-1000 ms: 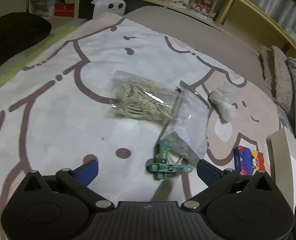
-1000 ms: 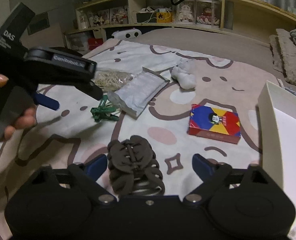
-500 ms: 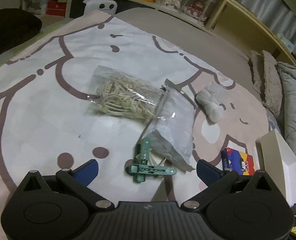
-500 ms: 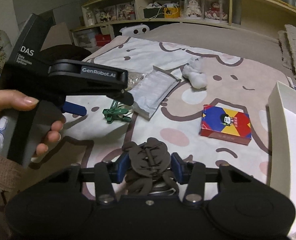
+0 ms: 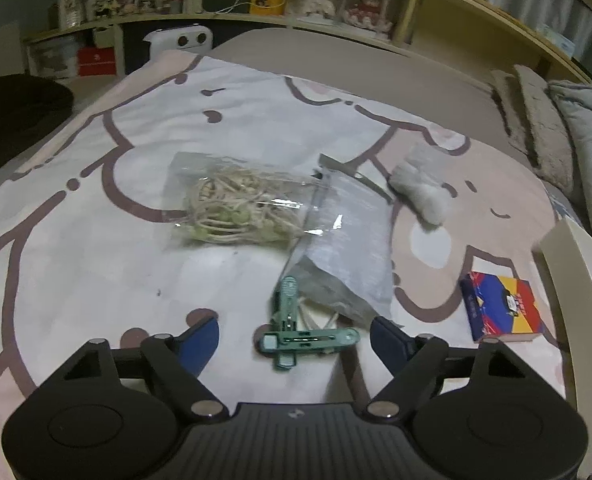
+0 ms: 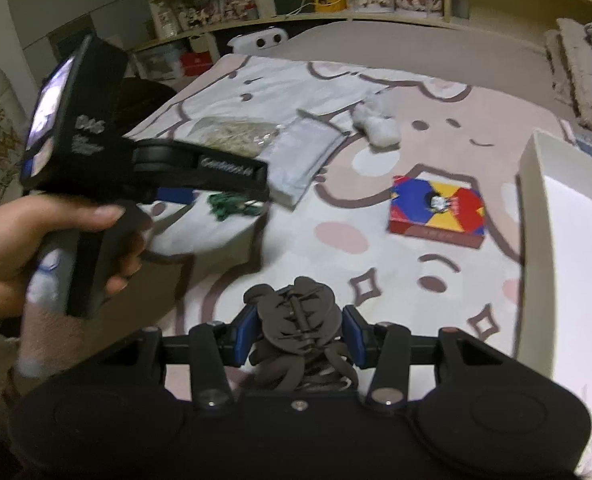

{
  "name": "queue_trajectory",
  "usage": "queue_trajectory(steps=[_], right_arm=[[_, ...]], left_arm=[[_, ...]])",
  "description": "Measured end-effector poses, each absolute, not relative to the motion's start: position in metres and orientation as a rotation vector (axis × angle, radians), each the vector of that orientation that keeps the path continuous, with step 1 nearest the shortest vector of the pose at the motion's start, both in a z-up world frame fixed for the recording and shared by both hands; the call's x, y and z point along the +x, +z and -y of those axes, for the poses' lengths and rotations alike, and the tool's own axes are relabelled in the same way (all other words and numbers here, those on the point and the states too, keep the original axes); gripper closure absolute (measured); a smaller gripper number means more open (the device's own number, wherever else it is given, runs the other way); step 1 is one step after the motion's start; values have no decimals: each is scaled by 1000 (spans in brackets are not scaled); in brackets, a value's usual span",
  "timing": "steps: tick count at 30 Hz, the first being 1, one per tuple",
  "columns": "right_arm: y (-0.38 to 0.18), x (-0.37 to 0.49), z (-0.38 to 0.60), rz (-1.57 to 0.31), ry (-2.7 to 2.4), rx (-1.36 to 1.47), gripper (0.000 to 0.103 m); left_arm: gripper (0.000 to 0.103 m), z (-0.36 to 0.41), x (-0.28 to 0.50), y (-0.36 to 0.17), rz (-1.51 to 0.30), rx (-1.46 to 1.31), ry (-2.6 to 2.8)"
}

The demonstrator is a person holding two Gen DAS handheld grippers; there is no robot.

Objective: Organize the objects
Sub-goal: 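Grasp the green clip with the left tool while the right tool grasps the black hair claw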

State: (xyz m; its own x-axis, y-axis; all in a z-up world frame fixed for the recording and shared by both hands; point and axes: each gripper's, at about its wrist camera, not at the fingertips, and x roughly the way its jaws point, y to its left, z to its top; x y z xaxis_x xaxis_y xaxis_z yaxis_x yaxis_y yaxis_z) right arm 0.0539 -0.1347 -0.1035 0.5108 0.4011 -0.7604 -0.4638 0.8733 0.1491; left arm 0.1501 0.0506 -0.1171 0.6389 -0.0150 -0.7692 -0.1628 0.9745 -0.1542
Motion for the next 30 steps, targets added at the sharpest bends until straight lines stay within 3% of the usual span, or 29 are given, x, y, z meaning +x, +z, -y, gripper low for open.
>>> queue_trajectory(steps=[6,11,30], right_arm=[[-115,56,126,-900,560,-84,55],[-120,59,125,-908,560,-80,54],[-97,61,142,-833,500,-40,56]], left_arm=[[31,-53,149,-119,-891,-250,79],[48,-47,151,-121,-916,-208,29],[49,-54,143,-95,-923,-244,51]])
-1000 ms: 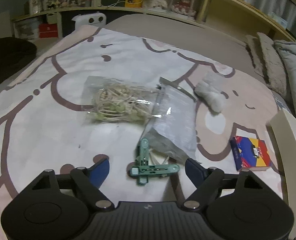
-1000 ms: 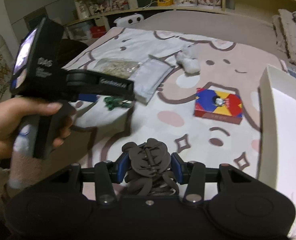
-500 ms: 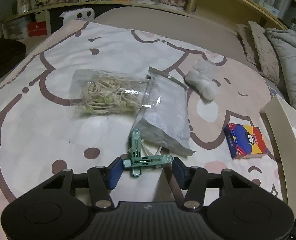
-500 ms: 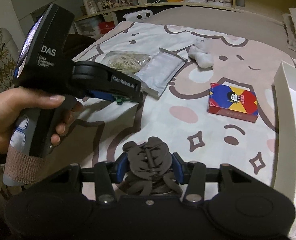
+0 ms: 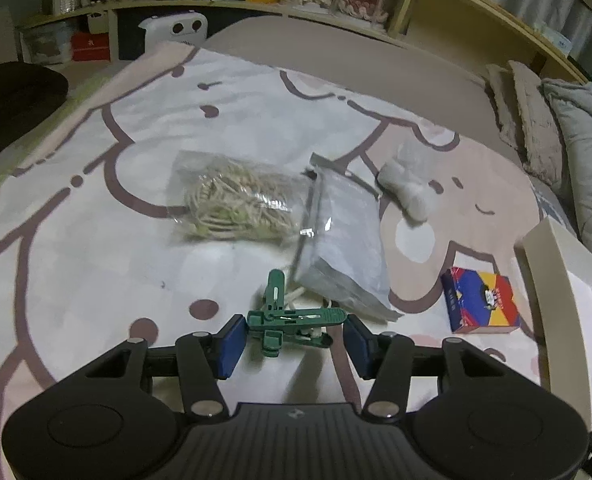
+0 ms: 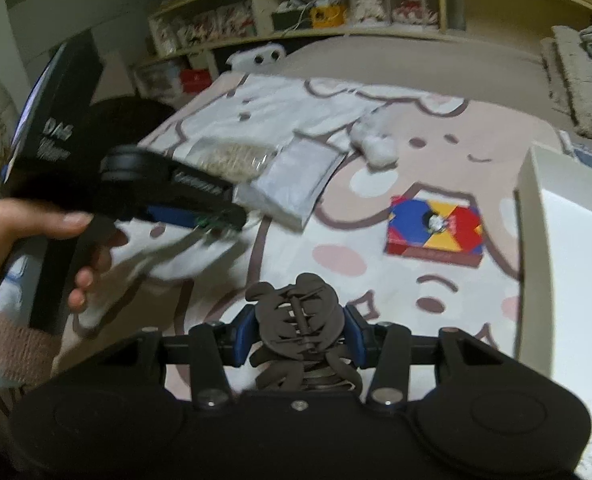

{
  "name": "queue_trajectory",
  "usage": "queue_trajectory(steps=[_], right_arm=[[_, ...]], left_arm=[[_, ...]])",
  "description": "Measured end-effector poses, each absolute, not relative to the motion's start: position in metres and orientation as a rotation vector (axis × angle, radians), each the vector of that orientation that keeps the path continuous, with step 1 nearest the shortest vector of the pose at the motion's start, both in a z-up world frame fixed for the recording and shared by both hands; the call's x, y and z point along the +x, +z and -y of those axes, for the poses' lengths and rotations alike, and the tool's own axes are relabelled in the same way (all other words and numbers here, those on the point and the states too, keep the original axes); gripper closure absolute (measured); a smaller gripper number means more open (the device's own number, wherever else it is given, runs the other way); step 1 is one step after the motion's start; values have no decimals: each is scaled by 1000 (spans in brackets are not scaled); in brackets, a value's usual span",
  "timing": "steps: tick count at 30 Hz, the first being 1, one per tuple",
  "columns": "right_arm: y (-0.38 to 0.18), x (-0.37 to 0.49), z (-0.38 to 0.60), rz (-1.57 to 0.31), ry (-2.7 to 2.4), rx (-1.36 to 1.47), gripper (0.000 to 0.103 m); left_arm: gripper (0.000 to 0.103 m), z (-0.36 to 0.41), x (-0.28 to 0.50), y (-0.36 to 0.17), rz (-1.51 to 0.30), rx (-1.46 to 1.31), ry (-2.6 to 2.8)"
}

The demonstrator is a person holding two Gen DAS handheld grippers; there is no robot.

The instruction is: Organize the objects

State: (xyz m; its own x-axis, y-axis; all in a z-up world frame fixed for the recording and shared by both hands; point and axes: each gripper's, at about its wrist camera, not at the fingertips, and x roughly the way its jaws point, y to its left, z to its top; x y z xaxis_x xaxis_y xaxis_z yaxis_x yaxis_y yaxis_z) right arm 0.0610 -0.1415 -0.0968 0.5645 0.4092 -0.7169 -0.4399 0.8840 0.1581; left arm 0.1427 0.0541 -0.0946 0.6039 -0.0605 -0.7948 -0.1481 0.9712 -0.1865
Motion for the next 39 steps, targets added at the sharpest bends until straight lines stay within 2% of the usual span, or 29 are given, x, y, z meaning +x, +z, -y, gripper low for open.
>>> queue_trajectory(steps=[7,10,16,18,20,22,31,33,35,39], right_arm=[[-79,62,162,-774,445,20,56],[-75,62,169,-762,424,37,56],[-69,65,176,-752,399,52,56],[-69,65,176,-753,397,51,56],[-69,64,177,-756,397,54,56],[-70,65,178,-760,398,52,56],[-73,67,178,-778,386,51,56],[-74,68,178,-781,386,50,56],[-75,68,177,-784,389,45,56],[-77,68,176,-796,390,35,56]], left_arm=[[49,-50,129,-74,-907,-240,30],[80,-49,124,-69,-913,-236,10],[80,-52,118,-65,-908,-251,11],[76,-52,118,-65,-902,-253,17],[53,-51,118,-68,-907,-260,19],[46,-50,118,-72,-923,-260,25],[48,-43,127,-107,-1051,-283,22],[56,-43,130,-111,-1050,-281,31],[74,-44,132,-114,-1057,-285,29],[82,-44,132,-112,-1060,-288,19]])
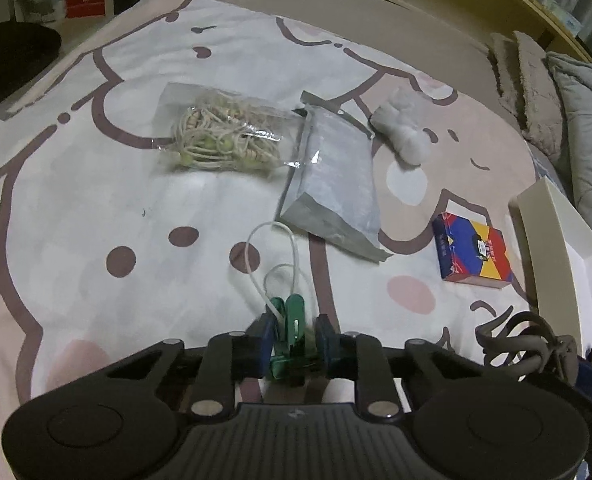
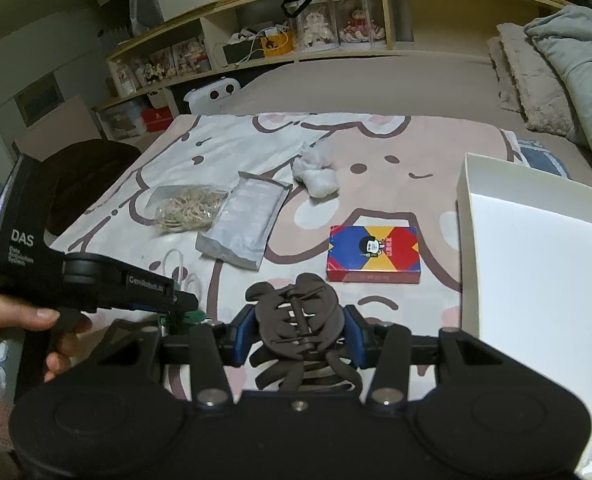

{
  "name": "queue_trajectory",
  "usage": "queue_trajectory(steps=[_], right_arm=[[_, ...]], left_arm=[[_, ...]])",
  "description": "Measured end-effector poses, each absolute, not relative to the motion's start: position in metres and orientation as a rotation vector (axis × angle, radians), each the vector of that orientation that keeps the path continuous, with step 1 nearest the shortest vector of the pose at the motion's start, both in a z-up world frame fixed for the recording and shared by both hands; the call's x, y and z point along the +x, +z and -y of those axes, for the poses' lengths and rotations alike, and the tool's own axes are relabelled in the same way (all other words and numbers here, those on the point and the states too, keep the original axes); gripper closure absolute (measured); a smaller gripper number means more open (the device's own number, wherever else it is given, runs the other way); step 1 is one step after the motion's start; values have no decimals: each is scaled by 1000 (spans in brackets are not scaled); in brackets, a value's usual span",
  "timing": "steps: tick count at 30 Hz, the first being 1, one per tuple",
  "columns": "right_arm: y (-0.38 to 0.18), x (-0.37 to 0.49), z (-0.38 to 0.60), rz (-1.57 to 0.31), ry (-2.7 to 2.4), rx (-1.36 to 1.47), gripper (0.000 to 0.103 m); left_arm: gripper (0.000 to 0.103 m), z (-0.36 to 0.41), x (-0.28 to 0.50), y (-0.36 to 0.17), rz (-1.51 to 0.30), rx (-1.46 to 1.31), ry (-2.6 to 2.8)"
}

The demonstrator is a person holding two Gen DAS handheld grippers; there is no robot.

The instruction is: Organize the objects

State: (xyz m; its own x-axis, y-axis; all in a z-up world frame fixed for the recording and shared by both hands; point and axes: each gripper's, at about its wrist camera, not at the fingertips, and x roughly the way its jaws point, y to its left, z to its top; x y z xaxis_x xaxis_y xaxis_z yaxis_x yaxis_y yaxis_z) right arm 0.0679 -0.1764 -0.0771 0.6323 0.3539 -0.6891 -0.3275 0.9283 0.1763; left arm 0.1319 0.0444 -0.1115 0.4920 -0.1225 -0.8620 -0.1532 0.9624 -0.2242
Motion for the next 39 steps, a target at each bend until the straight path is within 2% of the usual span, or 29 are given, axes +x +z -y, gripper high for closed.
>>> queue_trajectory(steps=[4,22,30,39], right_arm=[[-78,69,176,-799,388,34,56],[-35,67,212,-592,257,47,56],[-15,72,256,-548,163,92,56],[-20,80,315,-570,34,166,56]], left_arm=[[93,-44,131,-103,-1034,-279,20],[93,-30,108,-18,-730,-248,-58],[93,-9,105,0,-694,-227,-131],[93,59,110,11,-676,-157,-269]])
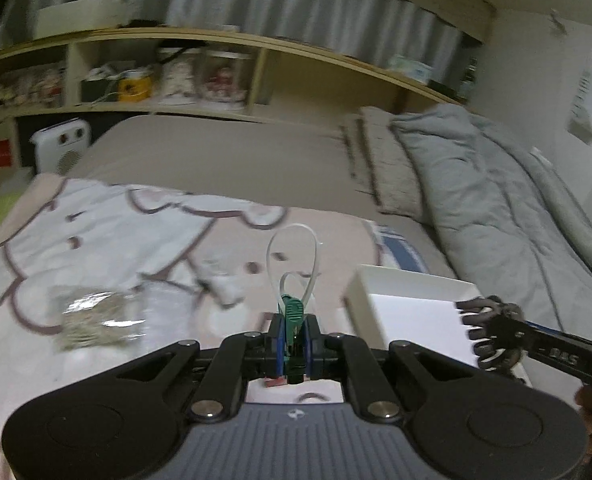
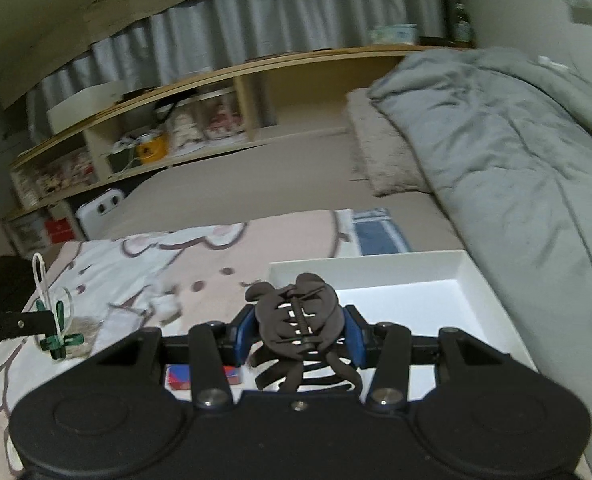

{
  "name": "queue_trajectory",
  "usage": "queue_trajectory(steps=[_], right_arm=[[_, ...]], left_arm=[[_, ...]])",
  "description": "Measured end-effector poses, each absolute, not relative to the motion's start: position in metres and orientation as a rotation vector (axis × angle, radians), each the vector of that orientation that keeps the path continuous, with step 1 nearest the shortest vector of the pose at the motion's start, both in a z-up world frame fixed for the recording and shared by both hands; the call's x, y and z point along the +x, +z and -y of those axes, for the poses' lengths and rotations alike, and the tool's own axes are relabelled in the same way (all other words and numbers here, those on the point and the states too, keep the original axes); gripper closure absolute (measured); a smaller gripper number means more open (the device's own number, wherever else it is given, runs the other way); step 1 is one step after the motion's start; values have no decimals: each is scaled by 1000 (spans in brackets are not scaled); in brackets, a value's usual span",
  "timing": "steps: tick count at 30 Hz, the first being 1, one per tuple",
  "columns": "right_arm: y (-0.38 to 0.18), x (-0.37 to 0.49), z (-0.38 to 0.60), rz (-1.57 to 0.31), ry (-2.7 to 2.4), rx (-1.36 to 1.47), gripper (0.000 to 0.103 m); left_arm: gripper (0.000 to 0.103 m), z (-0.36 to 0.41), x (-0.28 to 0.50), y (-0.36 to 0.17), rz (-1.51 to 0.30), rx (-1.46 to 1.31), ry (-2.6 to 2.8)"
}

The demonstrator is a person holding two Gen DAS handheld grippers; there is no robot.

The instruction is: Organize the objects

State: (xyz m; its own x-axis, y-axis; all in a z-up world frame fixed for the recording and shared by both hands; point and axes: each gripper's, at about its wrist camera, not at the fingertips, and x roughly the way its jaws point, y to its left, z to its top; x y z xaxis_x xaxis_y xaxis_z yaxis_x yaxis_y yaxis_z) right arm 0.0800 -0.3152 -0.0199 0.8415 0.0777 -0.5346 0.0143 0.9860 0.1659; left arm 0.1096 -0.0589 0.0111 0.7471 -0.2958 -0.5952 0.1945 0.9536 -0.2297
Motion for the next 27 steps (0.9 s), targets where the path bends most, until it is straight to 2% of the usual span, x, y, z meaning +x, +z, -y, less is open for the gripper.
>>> queue_trajectory(steps=[14,27], right_arm=[[-47,92,360,-669,-65,224,56],[-80,104,374,-827,-82,229,56]], left_arm=[[93,172,125,-21,-826,-120,-456],[93,224,138,-61,-977,-14,-448]])
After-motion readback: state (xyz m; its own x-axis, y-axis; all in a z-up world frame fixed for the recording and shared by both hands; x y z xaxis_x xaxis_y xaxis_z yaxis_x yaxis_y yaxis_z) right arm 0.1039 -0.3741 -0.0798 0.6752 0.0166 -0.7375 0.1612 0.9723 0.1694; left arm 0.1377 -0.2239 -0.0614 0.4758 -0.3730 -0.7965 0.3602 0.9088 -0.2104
